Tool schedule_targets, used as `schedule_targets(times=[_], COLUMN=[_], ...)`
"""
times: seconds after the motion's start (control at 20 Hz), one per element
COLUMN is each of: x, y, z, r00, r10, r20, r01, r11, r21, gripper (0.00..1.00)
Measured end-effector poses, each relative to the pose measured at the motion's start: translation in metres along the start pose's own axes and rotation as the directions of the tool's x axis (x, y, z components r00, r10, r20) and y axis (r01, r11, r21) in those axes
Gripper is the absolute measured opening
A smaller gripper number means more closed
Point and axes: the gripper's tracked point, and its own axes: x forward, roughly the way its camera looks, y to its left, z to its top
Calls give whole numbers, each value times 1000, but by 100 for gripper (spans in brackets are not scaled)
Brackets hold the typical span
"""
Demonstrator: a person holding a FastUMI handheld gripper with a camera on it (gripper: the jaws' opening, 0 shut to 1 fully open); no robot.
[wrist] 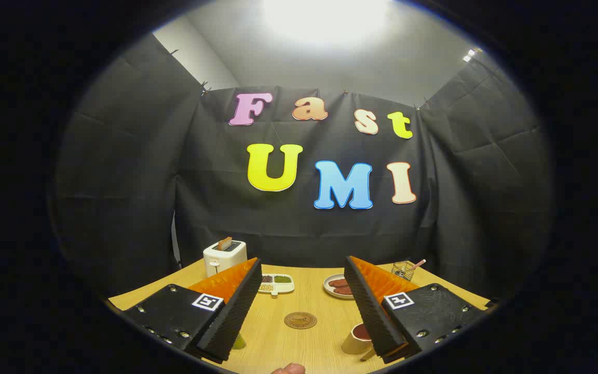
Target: Take the bottle from table, then pour the juice into the cup, finally place the bottle on the coaster
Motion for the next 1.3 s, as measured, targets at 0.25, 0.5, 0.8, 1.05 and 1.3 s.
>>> schedule_targets(times=[0.25,0.5,0.8,1.05,1.3], x=[-3,-4,-6,-4,2], y=[-7,-9,-7,4,35], z=[-2,-6,-8,-9,-26], r00=[1000,1000,1000,1000,999], r10=[-11,-18,-17,-9,44], r20=[2,3,9,30,23], r01=[11,18,17,8,-46], r11=[1000,1000,1000,1000,997], r21=[11,24,11,10,65], gripper=[97,97,97,97,97])
